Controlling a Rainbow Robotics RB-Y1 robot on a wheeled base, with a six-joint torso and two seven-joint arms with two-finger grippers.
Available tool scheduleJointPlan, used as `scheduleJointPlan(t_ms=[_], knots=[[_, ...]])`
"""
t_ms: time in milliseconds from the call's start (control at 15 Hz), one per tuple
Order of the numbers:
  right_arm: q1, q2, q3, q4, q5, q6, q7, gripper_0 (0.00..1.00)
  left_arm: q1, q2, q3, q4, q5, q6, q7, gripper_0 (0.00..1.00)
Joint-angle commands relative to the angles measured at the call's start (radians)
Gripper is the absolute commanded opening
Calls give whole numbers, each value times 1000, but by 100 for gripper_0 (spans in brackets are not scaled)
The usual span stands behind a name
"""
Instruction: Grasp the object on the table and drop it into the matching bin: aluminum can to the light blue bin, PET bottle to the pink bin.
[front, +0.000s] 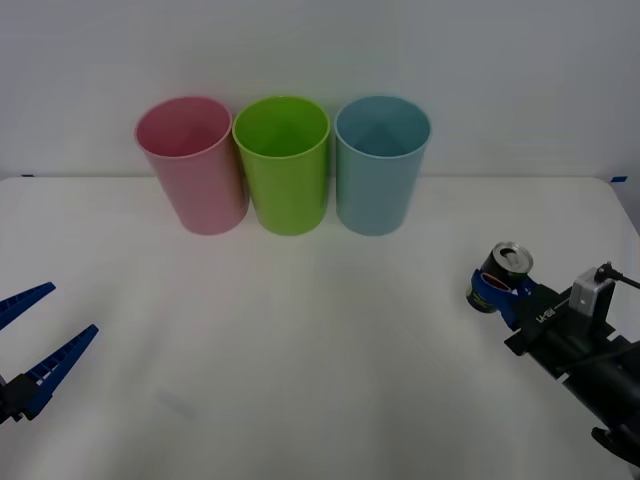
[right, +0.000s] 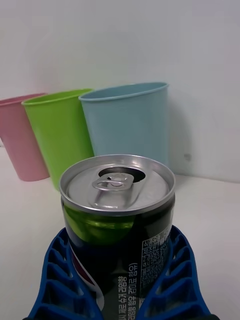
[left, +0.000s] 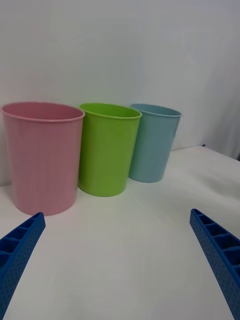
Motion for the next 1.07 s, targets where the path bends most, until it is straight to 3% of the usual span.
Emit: scheduleJointPlan(t_ms=[67, 533, 733, 1067], knots=[[3, -18, 0, -77, 0, -1, -87, 0, 0, 0, 0, 0, 0, 0, 0, 100], [-39, -85, 11, -233, 2, 4, -349, 0, 0, 0, 0, 0, 0, 0, 0, 100], [-112, -94, 11, -241, 45, 22, -450, 0, 0, 0, 0, 0, 0, 0, 0, 100], [-243, -94, 81, -241, 118, 162, -530, 0, 0, 0, 0, 0, 0, 0, 0, 100]])
